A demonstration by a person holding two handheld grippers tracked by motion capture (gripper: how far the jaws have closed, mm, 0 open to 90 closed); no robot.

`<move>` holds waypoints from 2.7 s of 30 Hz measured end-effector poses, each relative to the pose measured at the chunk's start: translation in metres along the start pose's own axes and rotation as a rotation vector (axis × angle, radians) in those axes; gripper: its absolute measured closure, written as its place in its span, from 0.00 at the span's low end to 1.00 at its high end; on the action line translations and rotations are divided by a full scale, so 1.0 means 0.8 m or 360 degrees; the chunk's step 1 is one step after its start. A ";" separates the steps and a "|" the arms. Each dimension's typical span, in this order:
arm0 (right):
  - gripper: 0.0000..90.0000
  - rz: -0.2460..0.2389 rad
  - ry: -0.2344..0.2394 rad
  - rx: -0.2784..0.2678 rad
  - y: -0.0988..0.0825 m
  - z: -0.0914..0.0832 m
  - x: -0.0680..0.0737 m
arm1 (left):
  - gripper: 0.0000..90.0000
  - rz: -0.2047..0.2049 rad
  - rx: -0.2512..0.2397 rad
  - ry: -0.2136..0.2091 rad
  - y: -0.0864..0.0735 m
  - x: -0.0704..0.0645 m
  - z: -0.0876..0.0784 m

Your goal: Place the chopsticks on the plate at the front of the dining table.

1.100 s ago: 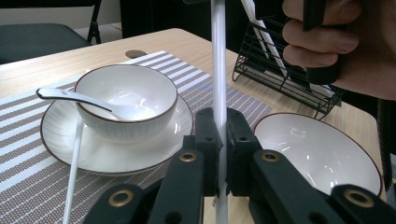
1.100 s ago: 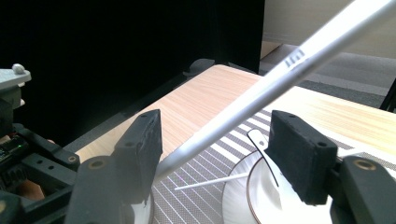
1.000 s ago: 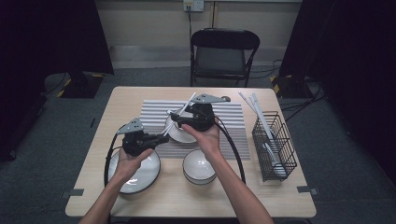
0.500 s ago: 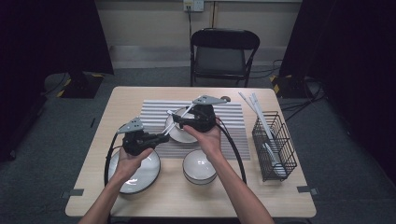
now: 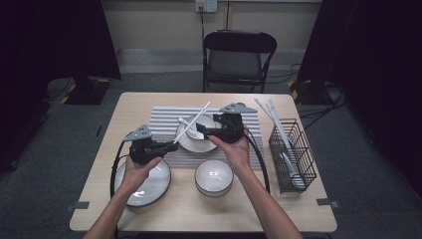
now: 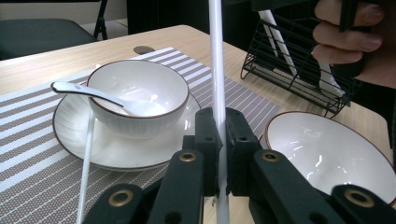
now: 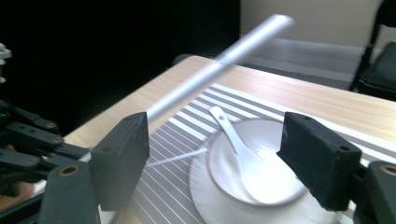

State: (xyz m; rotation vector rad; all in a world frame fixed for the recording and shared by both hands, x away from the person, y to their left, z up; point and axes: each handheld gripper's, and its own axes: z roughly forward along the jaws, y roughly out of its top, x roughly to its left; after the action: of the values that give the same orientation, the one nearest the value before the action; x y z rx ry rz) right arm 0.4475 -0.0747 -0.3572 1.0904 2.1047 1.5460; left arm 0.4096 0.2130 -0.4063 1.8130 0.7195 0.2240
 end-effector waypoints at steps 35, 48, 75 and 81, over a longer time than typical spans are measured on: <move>0.28 0.0126 -0.0316 0.0196 -0.094 -0.071 -0.056 | 0.95 -0.0036 0.0053 0.0095 -0.006 0.026 -0.011; 0.28 0.0113 -0.0397 0.0311 -0.129 -0.083 -0.057 | 0.95 -0.0043 0.0064 0.0096 -0.003 0.030 -0.007; 0.25 0.0089 -0.0430 0.0536 -0.195 -0.067 -0.055 | 0.95 -0.0102 0.0138 0.0203 0.027 0.075 0.013; 0.24 0.0075 -0.0453 0.0547 -0.201 -0.066 -0.056 | 0.95 -0.0159 0.0186 0.0251 0.024 0.092 0.023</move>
State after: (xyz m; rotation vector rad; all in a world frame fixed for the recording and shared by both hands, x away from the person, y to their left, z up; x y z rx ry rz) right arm 0.3810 -0.1634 -0.4923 1.3891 2.1995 0.9928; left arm 0.4839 0.2369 -0.4094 1.8788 0.9492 0.2653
